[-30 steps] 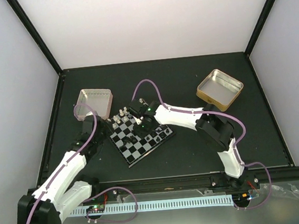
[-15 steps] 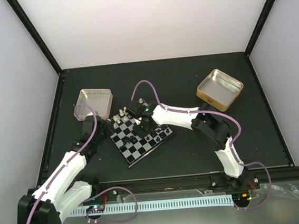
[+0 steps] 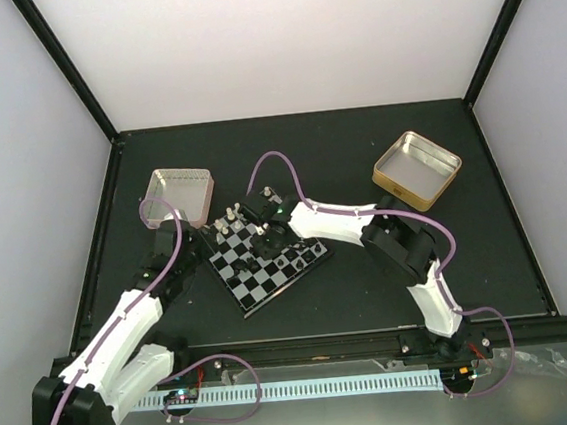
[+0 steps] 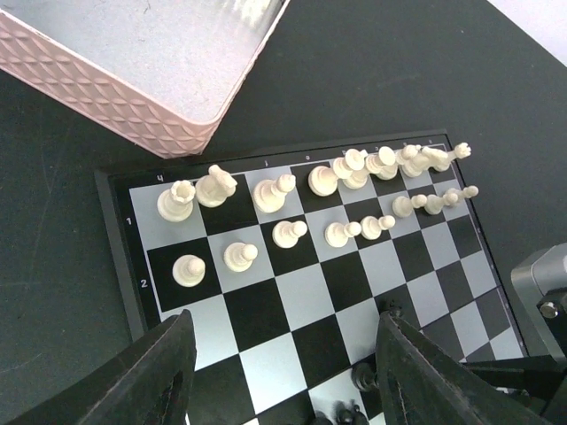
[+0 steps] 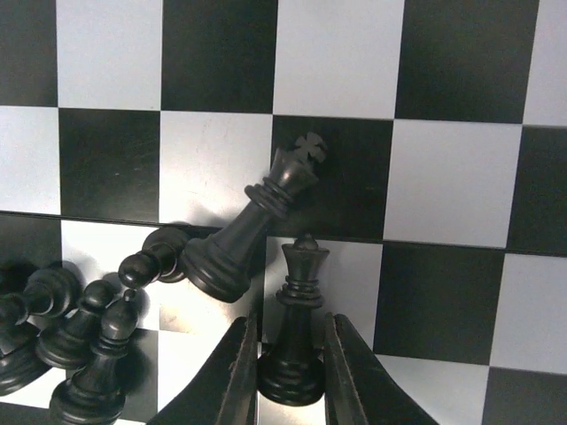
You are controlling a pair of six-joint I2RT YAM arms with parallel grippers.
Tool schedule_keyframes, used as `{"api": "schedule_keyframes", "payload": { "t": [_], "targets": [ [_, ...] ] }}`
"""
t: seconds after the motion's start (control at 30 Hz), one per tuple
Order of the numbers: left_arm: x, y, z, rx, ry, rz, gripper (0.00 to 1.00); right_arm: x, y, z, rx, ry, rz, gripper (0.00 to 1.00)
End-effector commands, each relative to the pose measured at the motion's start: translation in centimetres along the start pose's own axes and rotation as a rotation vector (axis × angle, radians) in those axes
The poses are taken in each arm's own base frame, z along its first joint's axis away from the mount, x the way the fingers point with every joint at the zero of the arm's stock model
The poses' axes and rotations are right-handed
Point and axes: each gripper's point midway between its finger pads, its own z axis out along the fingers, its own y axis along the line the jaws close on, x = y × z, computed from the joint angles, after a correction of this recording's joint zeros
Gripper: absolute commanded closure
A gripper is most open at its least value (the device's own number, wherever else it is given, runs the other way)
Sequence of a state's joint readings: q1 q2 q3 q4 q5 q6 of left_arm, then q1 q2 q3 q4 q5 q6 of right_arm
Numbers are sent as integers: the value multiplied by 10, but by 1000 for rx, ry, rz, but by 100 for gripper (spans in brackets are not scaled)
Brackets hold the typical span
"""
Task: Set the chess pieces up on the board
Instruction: Pick up the chess piece from the chessboard, then place the chess piece on the chessboard.
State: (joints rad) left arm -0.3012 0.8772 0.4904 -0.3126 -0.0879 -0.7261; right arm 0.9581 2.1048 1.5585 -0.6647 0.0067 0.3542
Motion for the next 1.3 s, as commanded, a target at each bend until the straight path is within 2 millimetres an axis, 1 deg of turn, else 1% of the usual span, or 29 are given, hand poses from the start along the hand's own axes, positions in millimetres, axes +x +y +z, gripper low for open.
{"api": "schedule_keyframes", "payload": {
  "t": [0.0, 0.13, 0.23, 0.27, 0.37, 0.4, 0.47, 0.6, 0.7, 0.73, 0.8, 0.9, 0.97, 1.17, 1.27],
  "targets": [
    [-12, -13, -8, 53, -27, 10, 42, -2, -7, -7, 36, -31, -3, 88],
    [-14, -21, -12, 88, -29, 16, 39, -9, -14, -23, 64, -103, -2, 91],
    [-14, -31, -15, 143, -21, 22, 36, -19, -15, -41, 63, -198, -11, 91],
    [-15, -37, -17, 171, -20, 26, 35, -25, -15, -51, 56, -241, -16, 91],
    [-15, -57, -23, 273, 6, 38, 29, -38, -12, -82, 24, -378, -33, 91],
    [-15, -64, -25, 300, 14, 40, 24, -42, -10, -93, 9, -425, -42, 91],
    [-16, -80, -32, 371, 45, 47, 18, -48, -7, -115, -18, -515, -62, 91],
    [-24, -115, -54, 516, 94, 68, 11, -55, 4, -154, -90, -662, -124, 91],
    [-29, -140, -72, 634, 122, 87, 10, -52, 20, -184, -192, -766, -194, 91],
    [-29, -148, -79, 678, 131, 96, 11, -47, 21, -188, -212, -788, -209, 91],
    [-29, -161, -90, 755, 159, 106, 10, -44, 27, -202, -252, -842, -239, 91],
    [-25, -175, -102, 847, 216, 117, 14, -41, 32, -214, -284, -879, -274, 91],
    [-19, -181, -107, 894, 262, 134, 20, -40, 34, -219, -290, -893, -293, 92],
    [-4, -187, -104, 940, 382, 182, 38, -37, 38, -227, -308, -922, -341, 92],
    [1, -188, -101, 952, 423, 180, 47, -34, 39, -227, -311, -921, -355, 92]
  ]
}}
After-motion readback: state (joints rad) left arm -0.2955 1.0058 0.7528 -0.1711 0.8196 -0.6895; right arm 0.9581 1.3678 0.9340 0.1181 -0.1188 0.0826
